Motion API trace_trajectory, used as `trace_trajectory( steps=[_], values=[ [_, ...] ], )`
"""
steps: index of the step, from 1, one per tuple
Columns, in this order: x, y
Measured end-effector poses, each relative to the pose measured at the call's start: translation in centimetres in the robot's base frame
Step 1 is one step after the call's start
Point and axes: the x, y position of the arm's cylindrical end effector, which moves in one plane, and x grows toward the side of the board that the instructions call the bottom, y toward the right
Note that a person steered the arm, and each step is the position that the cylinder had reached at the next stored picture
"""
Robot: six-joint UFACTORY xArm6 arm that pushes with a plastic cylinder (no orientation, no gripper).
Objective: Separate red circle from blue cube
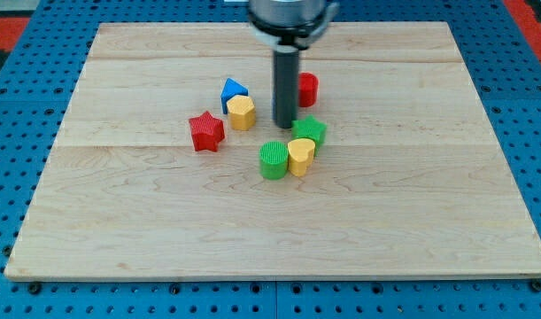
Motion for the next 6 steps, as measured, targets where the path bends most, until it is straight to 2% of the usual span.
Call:
trace_trajectory(
  steps=[1, 2, 3, 4, 6],
  values=[
    [-1.2, 3.9],
    [-3.9, 1.3],
    [-3.9, -2.4],
    [-5.7, -4.7],
    [-6.0, 3.9]
  ],
)
